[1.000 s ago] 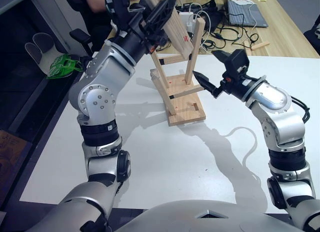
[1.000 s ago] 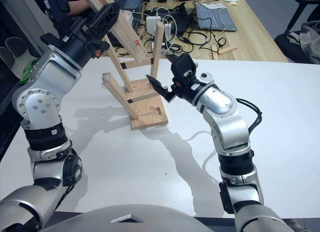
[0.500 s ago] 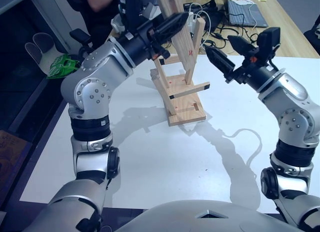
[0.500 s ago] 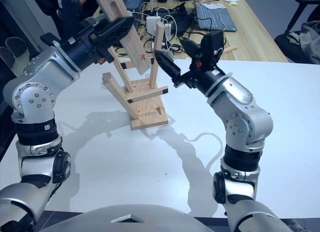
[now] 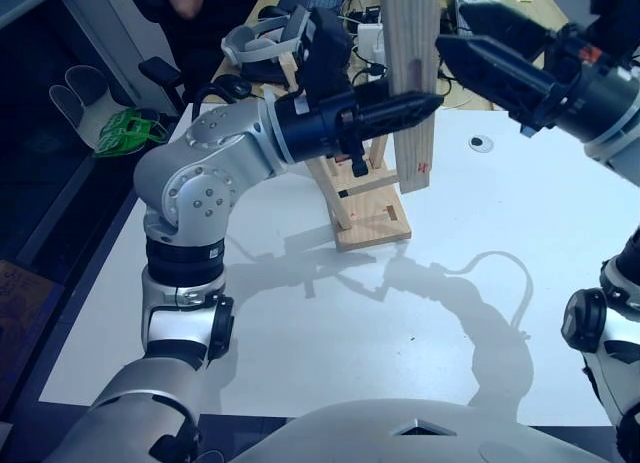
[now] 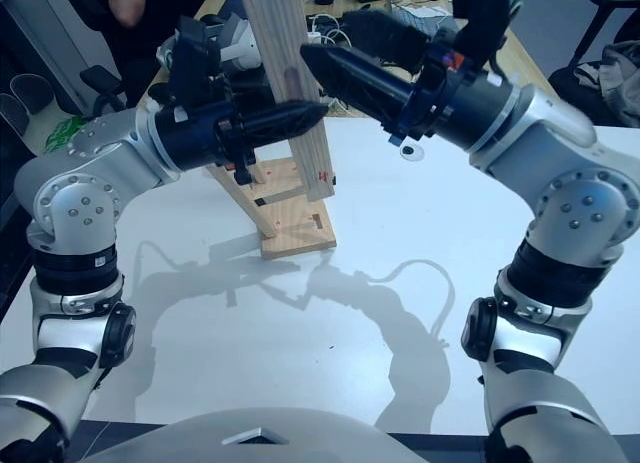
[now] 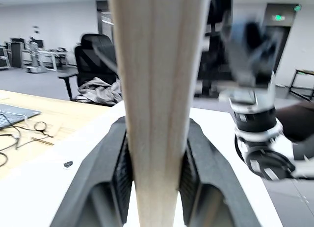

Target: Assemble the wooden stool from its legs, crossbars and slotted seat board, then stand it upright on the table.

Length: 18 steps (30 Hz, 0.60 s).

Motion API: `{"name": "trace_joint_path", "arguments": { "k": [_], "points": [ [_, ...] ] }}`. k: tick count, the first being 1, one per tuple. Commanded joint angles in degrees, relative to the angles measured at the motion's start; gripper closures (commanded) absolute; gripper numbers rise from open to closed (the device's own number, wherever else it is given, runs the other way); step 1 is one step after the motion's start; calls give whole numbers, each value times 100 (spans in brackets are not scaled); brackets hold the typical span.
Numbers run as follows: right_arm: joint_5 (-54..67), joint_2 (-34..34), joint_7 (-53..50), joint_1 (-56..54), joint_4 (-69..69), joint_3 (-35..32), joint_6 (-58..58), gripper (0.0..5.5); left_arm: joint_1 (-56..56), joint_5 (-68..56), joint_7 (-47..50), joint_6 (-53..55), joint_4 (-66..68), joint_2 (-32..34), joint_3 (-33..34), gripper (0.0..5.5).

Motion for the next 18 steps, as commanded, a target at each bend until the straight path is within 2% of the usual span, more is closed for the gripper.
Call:
{"name": "trace_joint_path", "arguments": {
  "k": [1,4,9,18],
  "points": [
    [238,-304,268,-375,-18,319,202,59,-50,159,-370,242,-208,434,-341,449],
    [357,-450,456,-493,-61,535,321,59,-217,292,-616,283,-404,676,-574,449],
    [613,-546,404,-583,51,673,603,130,-359,343,-849,321,-619,842,-669,449],
    [1151,-590,101,-585,27,621,778,279,17,574,-1112,209,-916,1113,-911,449]
  ]
}}
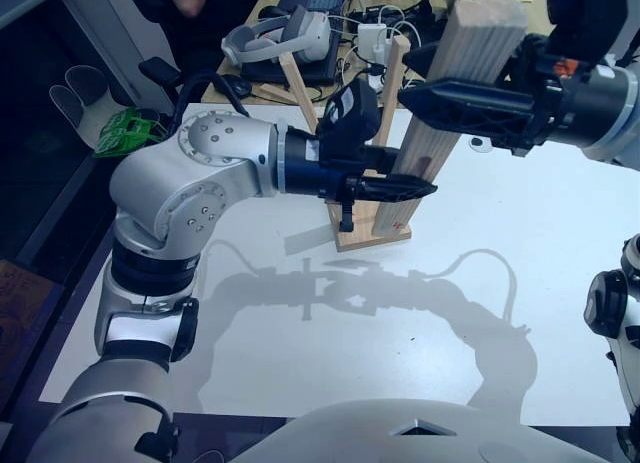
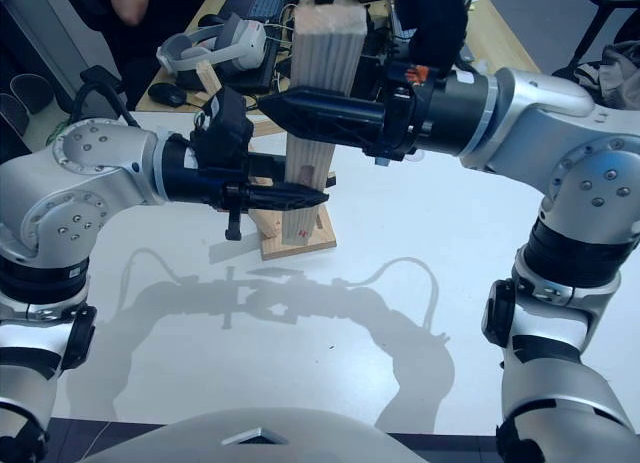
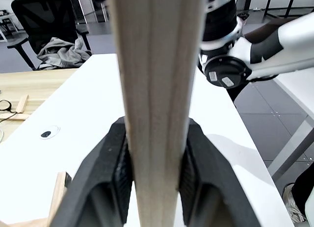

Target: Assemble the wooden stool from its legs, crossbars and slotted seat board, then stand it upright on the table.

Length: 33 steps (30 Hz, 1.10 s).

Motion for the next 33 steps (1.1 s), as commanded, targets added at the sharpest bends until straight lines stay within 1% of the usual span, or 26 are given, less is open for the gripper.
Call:
{"name": "trace_joint_path", "arguments": {
  "k": [1,7,9,10,16,21,24,27,31,33],
  "points": [
    [267,-124,-180,-138,-70,-60,108,300,106,67,-116,-38,-182,117,-81,449],
    [613,-295,-284,-28,-150,-8,173,395,189,-9,-127,47,-302,145,-19,449],
    [687,-343,-274,22,-155,23,188,421,218,-11,-152,38,-330,160,-27,449],
    [718,-361,-276,51,-166,37,185,426,230,-9,-163,34,-343,168,-32,449],
    [849,-425,-278,228,-266,74,148,430,247,16,-204,30,-350,207,-12,449],
    [886,-509,-262,342,-270,56,116,430,170,229,-373,-93,-88,452,64,449],
    [878,-533,-271,405,-261,24,47,430,145,265,-417,-103,-25,478,108,449],
    [893,-520,-326,437,-264,34,-11,430,149,196,-393,-63,-81,399,146,449],
    [989,-507,-449,490,-276,20,-57,430,67,42,17,106,3,87,386,449],
    [1037,-498,-535,517,-279,-1,-120,431,16,-140,127,192,-4,-24,525,409]
  ]
}}
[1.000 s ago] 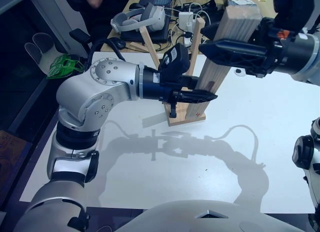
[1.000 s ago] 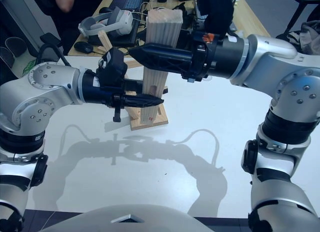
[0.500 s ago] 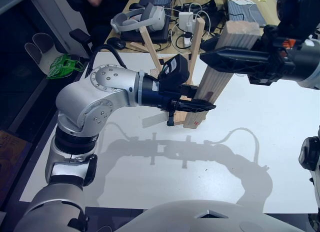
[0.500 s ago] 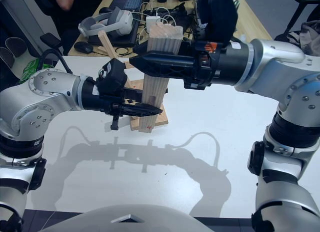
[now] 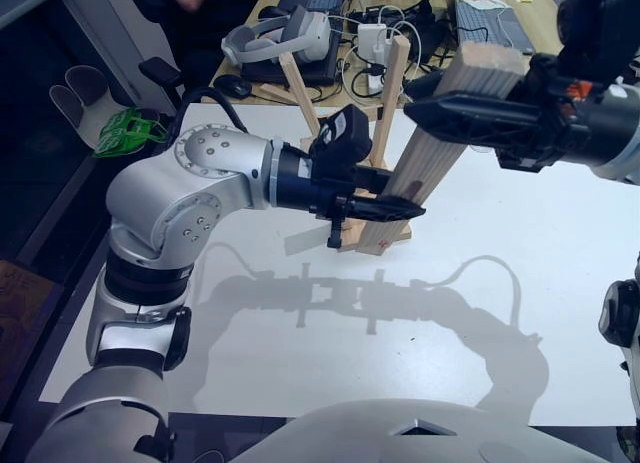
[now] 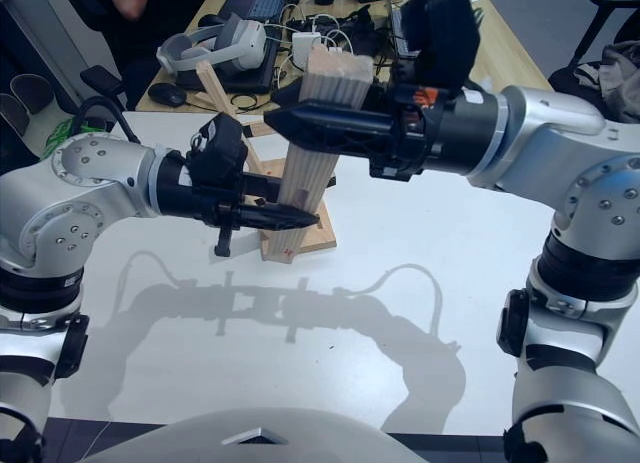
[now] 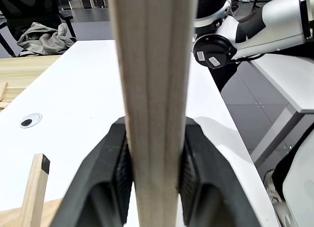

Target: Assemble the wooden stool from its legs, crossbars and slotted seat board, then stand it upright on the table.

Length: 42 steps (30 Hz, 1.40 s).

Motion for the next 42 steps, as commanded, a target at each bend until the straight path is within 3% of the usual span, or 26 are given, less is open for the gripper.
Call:
{"name": "trace_joint_path", "arguments": {
  "k": [1,7,12,15,21,25,28,36,42],
  "points": [
    [118,-123,-191,202,-6,-29,43,434,-233,-181,489,117,70,-172,510,400],
    [-197,-407,-304,319,170,-408,-290,450,-247,-999,1059,344,152,-450,1393,301],
    [-678,-559,-458,373,520,-833,-703,450,-850,-1770,2847,210,1080,-1241,2551,223],
    [-946,-343,-744,470,768,-951,-979,450,-992,-1007,3699,-533,1994,-1398,2833,221],
    [-1904,432,-1674,715,1461,-1209,-1982,450,-175,608,4485,-1594,2479,-1805,2207,221],
    [-2654,491,-1735,721,2156,-1167,-2494,450,772,889,3591,-1657,2017,-1716,1353,221],
    [-3099,572,-1476,932,2703,-1086,-2771,450,1241,1023,3076,-1736,1838,-1581,1063,221],
    [-3168,1070,-1179,1447,2452,-900,-2538,450,1094,1221,3050,-1804,2013,-1662,1254,221],
    [-3054,1208,-836,1675,2237,-693,-2071,450,659,673,3541,-1811,2072,-2138,2063,221]
  ]
}}
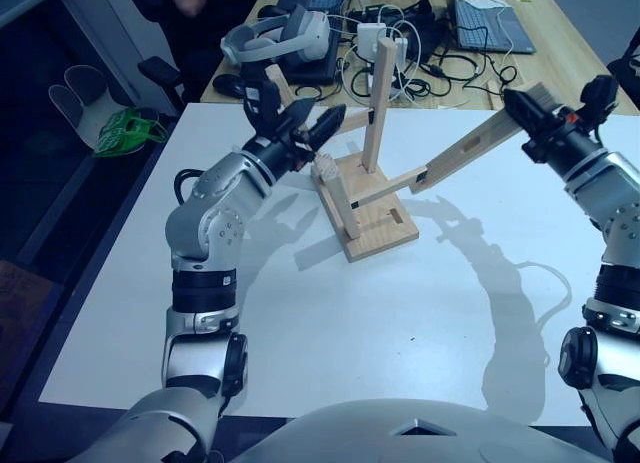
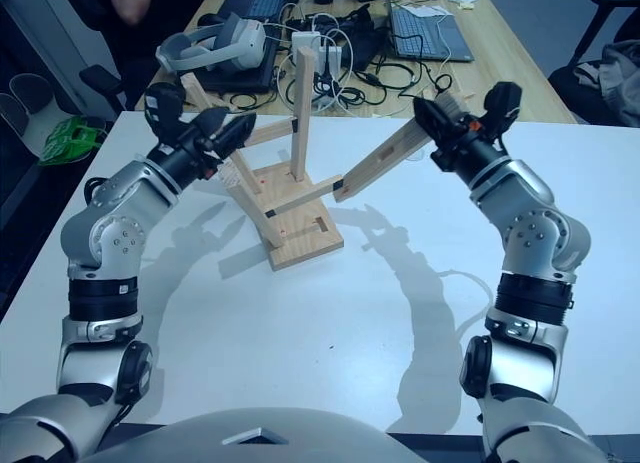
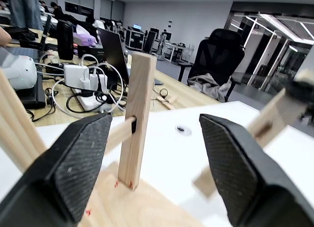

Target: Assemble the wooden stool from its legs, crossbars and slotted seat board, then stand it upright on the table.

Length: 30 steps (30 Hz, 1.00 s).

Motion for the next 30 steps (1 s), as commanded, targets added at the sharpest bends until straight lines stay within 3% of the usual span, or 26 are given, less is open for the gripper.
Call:
{"name": "trace_joint_path", "arguments": {
  "k": [1,18,30],
  "points": [
    [7,70,127,83,-144,103,203,450,-398,-429,236,30,-51,-218,480,221],
    [-868,-44,7,516,-443,713,342,450,-557,-603,392,146,18,-221,577,221],
    [-1391,23,-205,136,-226,1411,606,450,-568,-584,405,202,28,-222,505,221]
  ]
}}
